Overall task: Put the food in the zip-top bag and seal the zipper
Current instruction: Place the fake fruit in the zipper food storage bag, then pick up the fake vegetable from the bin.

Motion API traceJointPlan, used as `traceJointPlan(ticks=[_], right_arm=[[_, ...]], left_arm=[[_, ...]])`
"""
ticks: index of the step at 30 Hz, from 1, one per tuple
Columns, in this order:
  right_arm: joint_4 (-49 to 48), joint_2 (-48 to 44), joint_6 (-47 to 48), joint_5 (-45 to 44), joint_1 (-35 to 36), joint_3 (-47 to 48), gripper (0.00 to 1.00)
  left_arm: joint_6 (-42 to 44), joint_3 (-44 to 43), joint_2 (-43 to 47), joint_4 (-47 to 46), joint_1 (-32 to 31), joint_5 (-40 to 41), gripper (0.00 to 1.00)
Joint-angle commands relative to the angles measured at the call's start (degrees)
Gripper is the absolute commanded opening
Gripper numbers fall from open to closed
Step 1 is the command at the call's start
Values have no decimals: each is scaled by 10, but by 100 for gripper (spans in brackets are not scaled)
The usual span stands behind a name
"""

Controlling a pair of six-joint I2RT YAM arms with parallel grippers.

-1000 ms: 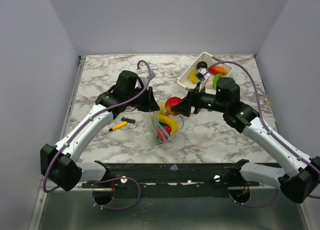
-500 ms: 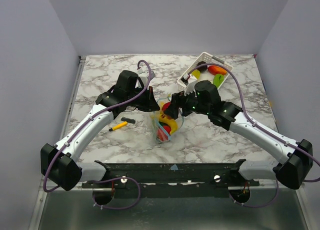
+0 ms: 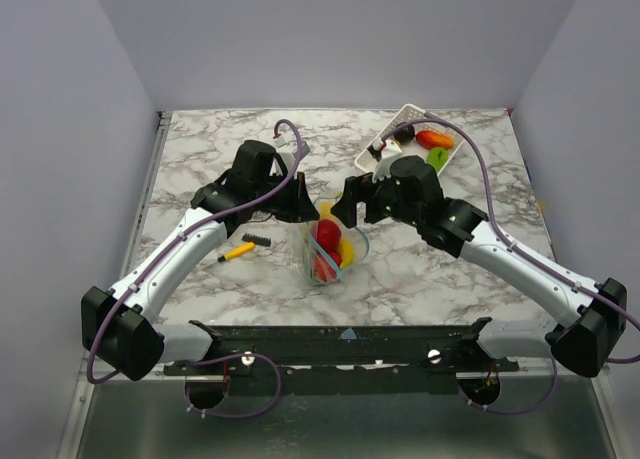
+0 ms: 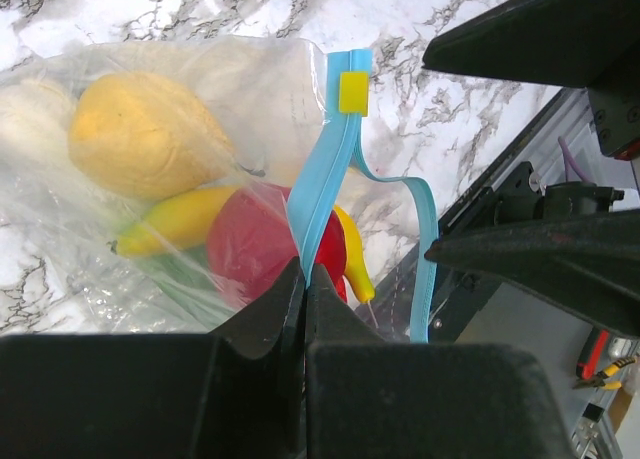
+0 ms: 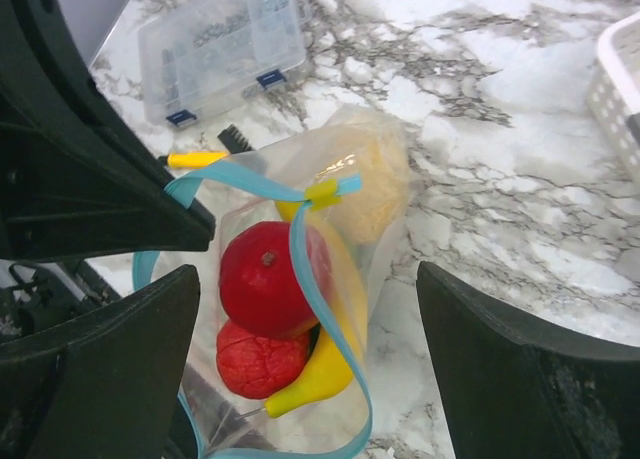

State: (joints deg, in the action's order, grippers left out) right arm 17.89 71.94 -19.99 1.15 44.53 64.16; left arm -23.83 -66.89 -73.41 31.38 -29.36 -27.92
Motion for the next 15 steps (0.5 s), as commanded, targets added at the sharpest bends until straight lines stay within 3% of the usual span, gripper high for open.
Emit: traceJointPlan(ticks=[1,9,15], right_arm=[[15,-27,-10,-84,3,19,90],[51,-41,-15,-226,2,52,91],[109,-10,-19,-348,-33,102,99]], left_arm=[[0,5,3,-11,3,-12,0],[0,6,4,-11,4,-10,0],[-1,6,5,-12,4,-15,0]])
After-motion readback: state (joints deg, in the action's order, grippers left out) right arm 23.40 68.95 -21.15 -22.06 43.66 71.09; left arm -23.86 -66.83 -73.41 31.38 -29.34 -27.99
